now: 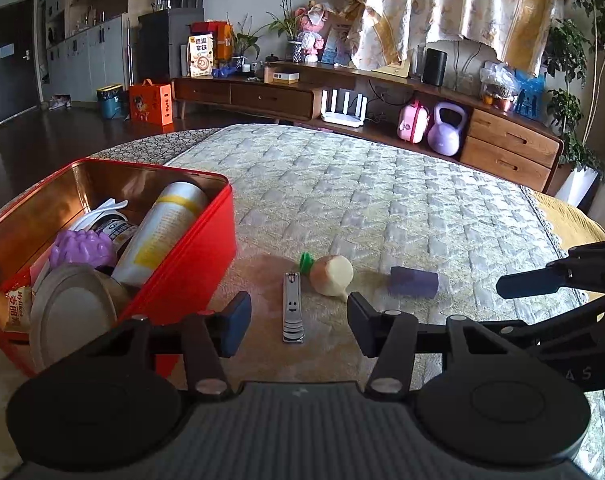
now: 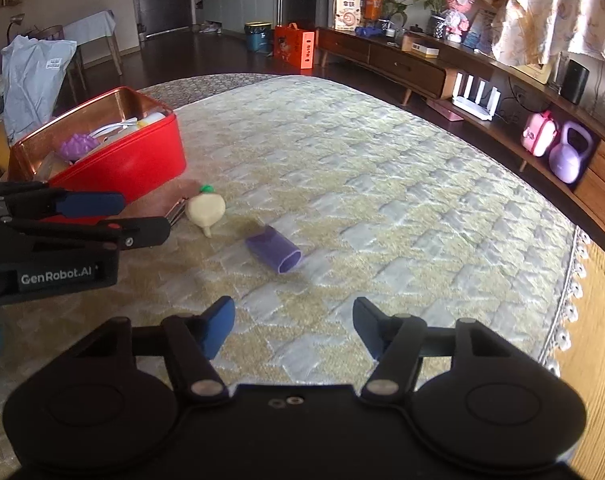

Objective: Organize rigid objects
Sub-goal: 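Move the left gripper toward the nail clipper while the right gripper approaches the purple cylinder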

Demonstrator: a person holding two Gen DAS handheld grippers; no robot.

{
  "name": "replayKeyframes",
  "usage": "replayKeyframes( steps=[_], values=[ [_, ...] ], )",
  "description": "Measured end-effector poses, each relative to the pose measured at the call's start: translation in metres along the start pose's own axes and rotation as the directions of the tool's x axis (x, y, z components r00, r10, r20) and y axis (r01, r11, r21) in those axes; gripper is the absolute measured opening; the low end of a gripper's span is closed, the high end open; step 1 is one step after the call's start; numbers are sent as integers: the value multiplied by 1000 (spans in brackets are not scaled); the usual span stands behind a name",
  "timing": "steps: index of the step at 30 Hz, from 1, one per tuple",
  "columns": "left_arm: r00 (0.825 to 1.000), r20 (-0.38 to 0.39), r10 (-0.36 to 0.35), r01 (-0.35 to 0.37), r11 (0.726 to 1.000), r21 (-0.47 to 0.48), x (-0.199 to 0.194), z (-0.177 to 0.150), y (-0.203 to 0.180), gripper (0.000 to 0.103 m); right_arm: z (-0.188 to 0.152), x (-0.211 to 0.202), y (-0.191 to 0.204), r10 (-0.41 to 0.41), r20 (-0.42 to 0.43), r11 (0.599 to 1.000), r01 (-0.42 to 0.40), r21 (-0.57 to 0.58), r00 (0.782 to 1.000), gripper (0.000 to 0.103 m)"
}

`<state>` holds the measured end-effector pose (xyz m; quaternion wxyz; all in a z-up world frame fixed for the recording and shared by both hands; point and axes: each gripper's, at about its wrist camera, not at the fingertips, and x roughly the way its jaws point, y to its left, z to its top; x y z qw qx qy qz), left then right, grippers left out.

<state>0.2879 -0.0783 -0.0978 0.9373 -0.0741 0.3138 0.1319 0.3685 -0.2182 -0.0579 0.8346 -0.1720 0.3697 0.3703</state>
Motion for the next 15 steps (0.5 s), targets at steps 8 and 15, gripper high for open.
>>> replayKeyframes(
  steps=[8, 15],
  values=[
    [999, -34, 37, -38, 999, -30, 24, 0, 9, 33, 15, 24, -2, 55, 21, 998, -54, -32, 998, 52],
    [999, -2, 34, -34, 999, 4, 30, -2, 7, 30, 23, 39, -1, 62, 33, 998, -61, -34, 998, 43]
  ],
)
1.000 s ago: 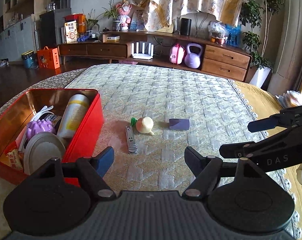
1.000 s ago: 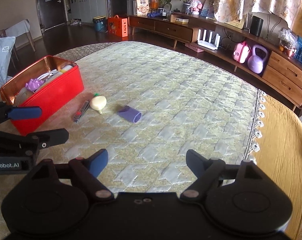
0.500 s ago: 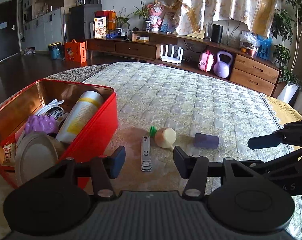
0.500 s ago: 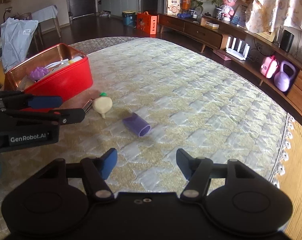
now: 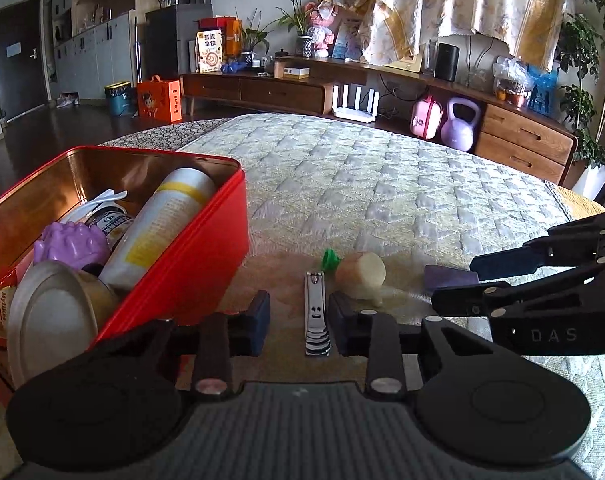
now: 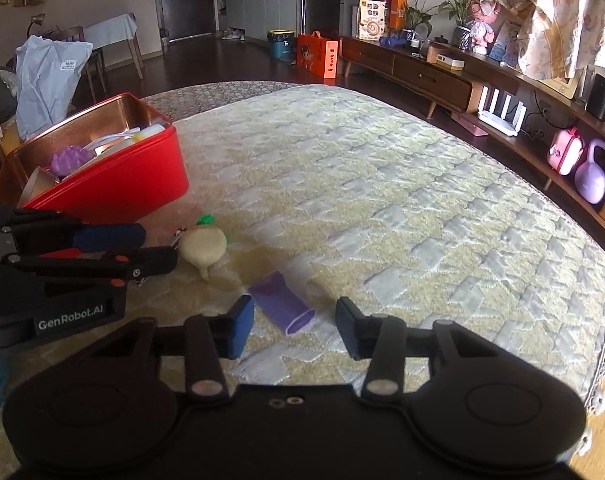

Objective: Organize rigid objects
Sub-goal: 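Move the left gripper toward the nail clipper while the right gripper approaches the purple cylinder, then close the left gripper on the nail clipper while the right gripper grasps the purple cylinder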

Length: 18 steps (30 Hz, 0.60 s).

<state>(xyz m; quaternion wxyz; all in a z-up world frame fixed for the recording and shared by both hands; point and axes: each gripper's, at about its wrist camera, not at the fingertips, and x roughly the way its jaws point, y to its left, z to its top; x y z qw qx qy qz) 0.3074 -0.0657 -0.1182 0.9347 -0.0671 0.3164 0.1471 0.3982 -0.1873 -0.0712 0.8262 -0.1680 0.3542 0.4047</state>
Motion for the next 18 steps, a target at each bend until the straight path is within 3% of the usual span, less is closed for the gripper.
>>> replayKeyframes(
  steps=[3, 6, 9, 18],
  values=[
    [1000, 8, -1, 1, 1000, 12, 2, -1, -1, 28, 2, 2, 2, 4, 9, 1000, -4, 1, 1000, 38],
    [1000, 12, -8, 8, 1000, 23, 3, -1, -2, 18, 1, 2, 6, 7, 14, 1000, -6, -5, 1000, 35],
    [1000, 10, -26, 25, 999, 20, 3, -1, -2, 11, 0, 0, 8, 5, 22, 1000, -5, 13, 1000, 26],
    [999, 4, -50, 50, 999, 20, -2, -3, 4, 11, -12, -14, 21, -68, 35, 994, 65, 91, 997, 20]
  ],
)
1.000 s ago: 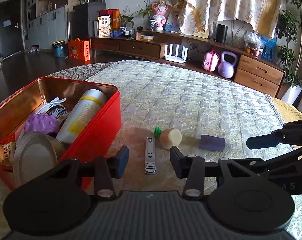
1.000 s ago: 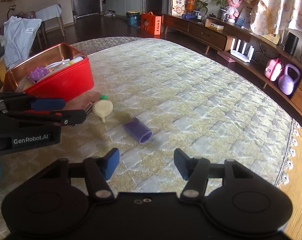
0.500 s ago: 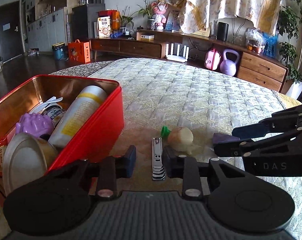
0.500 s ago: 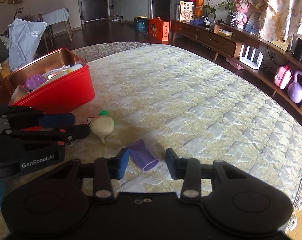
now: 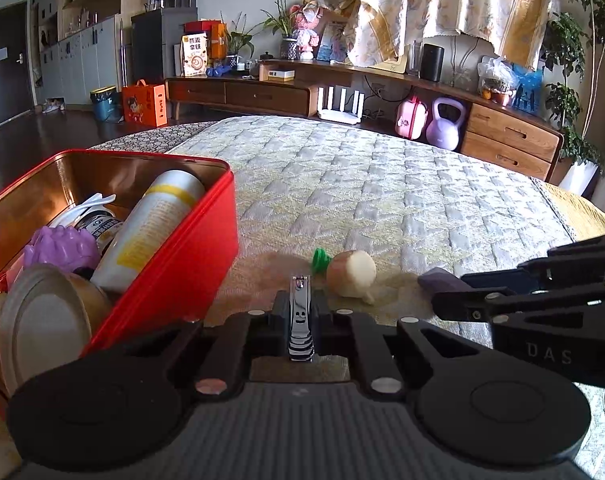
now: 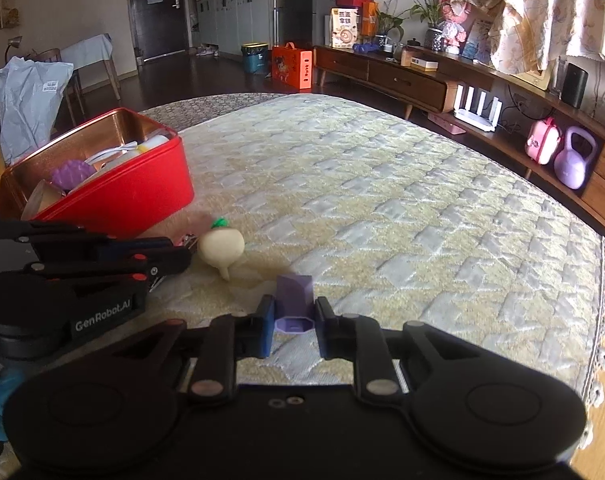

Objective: Organize rigid objects
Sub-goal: 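Close the left gripper on the nail clipper while the right gripper grasps the purple cylinder, then carry the nail clipper and purple cylinder over the red tin and lower them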

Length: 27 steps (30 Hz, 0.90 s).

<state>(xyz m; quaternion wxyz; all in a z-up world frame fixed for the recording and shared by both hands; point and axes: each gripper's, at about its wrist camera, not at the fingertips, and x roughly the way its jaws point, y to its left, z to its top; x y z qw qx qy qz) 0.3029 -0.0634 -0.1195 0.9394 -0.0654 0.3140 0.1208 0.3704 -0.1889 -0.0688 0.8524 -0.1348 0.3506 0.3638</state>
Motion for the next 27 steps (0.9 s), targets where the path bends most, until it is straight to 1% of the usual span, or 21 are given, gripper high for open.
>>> replayKeyframes(
  steps=[5, 8, 12, 15, 18, 20, 22, 27],
  values=[
    [1000, -18, -17, 17, 1000, -1, -10, -4, 4, 11, -11, -15, 9, -76, -21, 993, 78, 90, 997, 20],
    [999, -37, -32, 31, 999, -4, -17, -7, 8, 11, -15, -26, 16, -103, -17, 984, 105, 146, 994, 20],
    [997, -62, -50, 49, 999, -8, -28, -13, 16, 11, -19, -41, 31, -153, -13, 972, 153, 179, 988, 20],
    [994, -83, -64, 63, 998, -21, -37, -16, 25, 11, -21, -54, 43, -175, -3, 965, 172, 197, 985, 20],
    [989, -108, -97, 94, 995, -33, -47, -18, 33, 11, -23, -66, 53, -194, 5, 958, 188, 216, 981, 20],
    [980, -136, -146, 140, 989, -50, -52, -22, 39, 11, -25, -75, 60, -191, 8, 955, 183, 234, 982, 20],
    [975, -148, -165, 159, 986, -48, -59, -23, 45, 11, -29, -82, 65, -184, 8, 950, 176, 259, 983, 20],
    [972, -127, -197, 195, 980, -26, -85, -20, 51, 11, -39, -100, 81, -189, 4, 943, 181, 280, 982, 20]
  ],
)
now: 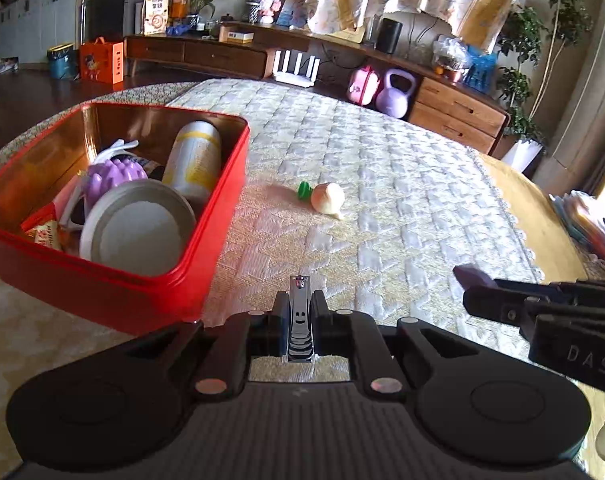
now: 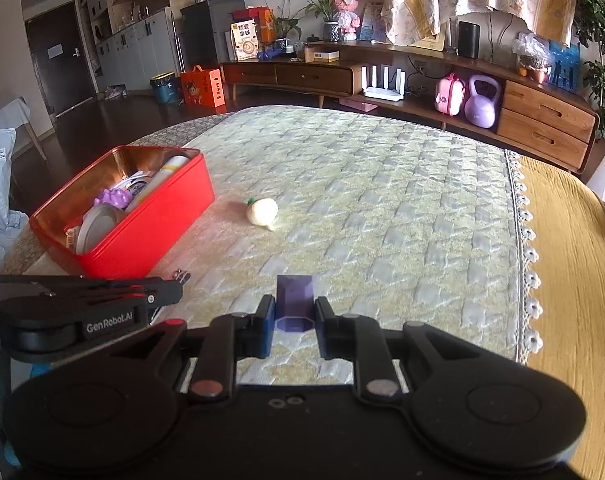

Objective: Organize rigid objects
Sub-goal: 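Carry the nail clipper and purple cylinder over the red tin and lower them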

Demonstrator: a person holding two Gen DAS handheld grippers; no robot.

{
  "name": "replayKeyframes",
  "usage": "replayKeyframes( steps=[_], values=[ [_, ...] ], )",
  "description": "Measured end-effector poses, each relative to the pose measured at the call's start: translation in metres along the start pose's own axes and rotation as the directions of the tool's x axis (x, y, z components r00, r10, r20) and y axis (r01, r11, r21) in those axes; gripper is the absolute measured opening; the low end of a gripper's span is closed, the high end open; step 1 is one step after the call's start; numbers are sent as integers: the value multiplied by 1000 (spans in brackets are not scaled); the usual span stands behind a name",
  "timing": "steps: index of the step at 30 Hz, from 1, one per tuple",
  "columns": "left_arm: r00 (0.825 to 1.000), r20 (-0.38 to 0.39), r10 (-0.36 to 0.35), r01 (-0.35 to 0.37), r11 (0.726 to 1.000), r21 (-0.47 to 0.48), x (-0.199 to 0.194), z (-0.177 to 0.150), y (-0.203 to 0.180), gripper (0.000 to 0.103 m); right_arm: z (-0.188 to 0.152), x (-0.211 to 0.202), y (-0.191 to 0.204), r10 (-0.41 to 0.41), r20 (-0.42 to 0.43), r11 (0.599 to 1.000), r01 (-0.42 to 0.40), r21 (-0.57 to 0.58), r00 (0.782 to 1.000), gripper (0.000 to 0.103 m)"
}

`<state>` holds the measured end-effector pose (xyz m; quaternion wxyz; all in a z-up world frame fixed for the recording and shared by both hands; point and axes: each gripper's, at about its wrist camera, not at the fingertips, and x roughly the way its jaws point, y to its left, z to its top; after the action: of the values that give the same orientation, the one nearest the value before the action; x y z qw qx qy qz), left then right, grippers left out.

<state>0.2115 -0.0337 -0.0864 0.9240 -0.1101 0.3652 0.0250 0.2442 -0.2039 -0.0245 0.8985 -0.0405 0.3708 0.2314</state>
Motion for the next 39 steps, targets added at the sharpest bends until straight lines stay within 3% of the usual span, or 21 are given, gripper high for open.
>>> replayKeyframes(
  steps=[9, 19, 28, 39],
  values=[
    [998, 40, -45, 44, 999, 13, -53, 6, 10, 11, 1, -31, 29, 3, 32, 1000, -2, -25, 999, 20],
    [995, 98, -3, 1, 1000, 19, -84, 28, 39, 11, 20, -42, 68, 35, 85, 998, -30, -57, 996, 20],
    [993, 113, 31, -29, 999, -18, -90, 39, 82, 11, 39, -22, 110, 76, 91, 992, -67, -103, 993, 20],
    [988, 112, 108, -109, 994, 8, -73, 47, 130, 11, 62, 15, 152, 83, 84, 979, -65, -195, 993, 20]
  ],
)
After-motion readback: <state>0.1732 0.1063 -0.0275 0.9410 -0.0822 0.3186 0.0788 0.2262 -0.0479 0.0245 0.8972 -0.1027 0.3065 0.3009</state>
